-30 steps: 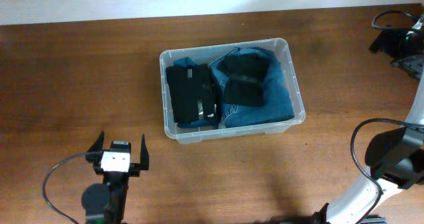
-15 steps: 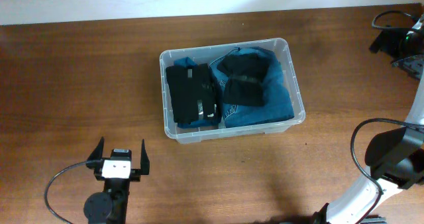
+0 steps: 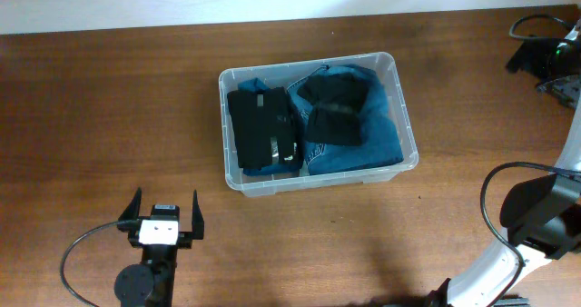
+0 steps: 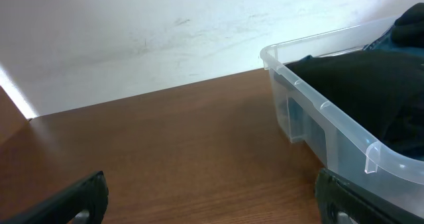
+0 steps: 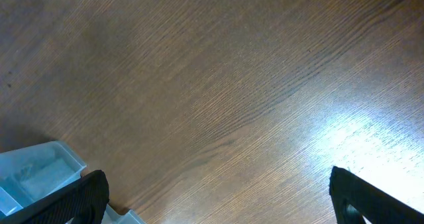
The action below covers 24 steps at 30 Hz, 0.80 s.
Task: Pack container
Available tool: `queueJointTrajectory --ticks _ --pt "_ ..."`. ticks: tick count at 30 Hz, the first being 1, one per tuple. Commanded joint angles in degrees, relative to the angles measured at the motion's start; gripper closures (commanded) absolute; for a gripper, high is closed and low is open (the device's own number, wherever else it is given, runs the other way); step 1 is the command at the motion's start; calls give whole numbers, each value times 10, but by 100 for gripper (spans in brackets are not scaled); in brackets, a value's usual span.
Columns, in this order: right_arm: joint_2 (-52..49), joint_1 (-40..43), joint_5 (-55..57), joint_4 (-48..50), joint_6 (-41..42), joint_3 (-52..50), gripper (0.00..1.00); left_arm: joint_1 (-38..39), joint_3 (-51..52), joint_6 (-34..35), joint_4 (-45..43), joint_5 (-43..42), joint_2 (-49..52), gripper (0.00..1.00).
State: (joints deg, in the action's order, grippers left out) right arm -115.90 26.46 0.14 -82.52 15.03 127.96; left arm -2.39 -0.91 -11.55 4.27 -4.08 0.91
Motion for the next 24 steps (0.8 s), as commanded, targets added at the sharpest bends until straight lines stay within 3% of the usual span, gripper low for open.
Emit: queueJointTrajectory --ticks 1,15,24 --pt "0 2 3 0 5 -2 1 -3 4 5 1 4 -5 1" --pt "-1 -7 3 0 5 -2 1 -3 4 5 1 4 -5 1" --pt "91 -131 3 0 5 -2 2 -3 4 5 1 4 -5 1"
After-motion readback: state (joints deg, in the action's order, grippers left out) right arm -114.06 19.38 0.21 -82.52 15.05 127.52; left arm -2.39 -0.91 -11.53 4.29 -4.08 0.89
